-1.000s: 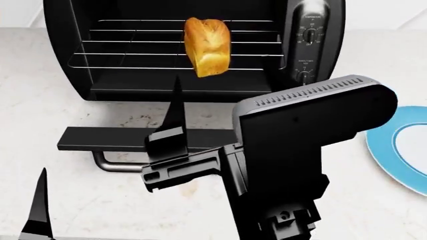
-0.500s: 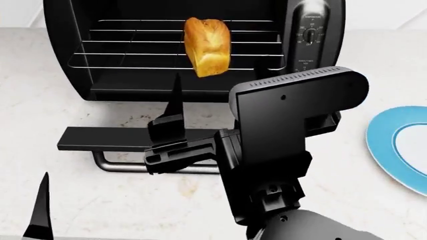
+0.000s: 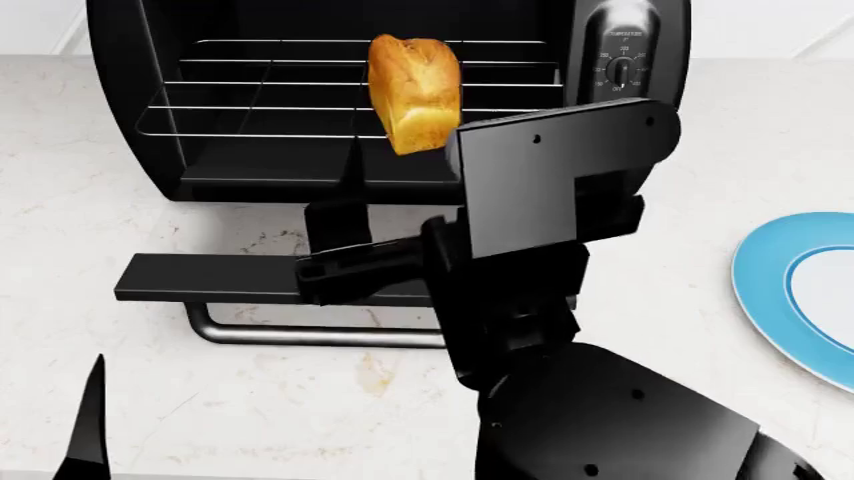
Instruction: Pick the bread from the rack and place it on the plate on the counter.
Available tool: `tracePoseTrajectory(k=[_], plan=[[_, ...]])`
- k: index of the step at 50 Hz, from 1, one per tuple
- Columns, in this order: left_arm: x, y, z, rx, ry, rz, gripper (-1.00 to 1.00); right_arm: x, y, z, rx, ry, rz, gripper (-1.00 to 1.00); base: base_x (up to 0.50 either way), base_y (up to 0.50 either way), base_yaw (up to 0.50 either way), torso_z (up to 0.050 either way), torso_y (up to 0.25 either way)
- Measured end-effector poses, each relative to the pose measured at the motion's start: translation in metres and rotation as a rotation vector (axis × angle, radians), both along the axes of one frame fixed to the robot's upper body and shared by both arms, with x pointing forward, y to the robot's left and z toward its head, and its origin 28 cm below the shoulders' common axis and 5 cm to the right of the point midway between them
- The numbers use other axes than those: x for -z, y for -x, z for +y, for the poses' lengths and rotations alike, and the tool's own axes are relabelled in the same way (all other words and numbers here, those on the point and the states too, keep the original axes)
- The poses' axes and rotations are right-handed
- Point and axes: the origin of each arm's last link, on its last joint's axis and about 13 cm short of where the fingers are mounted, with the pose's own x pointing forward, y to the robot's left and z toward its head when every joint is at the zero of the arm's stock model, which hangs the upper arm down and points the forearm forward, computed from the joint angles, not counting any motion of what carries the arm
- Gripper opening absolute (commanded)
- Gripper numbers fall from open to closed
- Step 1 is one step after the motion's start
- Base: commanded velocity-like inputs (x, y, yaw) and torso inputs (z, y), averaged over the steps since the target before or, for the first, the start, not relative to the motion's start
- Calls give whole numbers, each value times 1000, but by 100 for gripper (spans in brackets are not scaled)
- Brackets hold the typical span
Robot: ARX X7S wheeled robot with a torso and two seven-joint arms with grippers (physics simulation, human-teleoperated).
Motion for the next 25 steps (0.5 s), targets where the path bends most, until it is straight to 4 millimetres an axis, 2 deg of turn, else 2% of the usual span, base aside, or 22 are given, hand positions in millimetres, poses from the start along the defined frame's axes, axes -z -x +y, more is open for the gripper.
tracePoseTrajectory(k=[25], plan=[[0, 0, -1, 9, -11, 5, 100, 5, -28, 2, 0, 5, 62, 100, 0, 0, 0, 0, 0]])
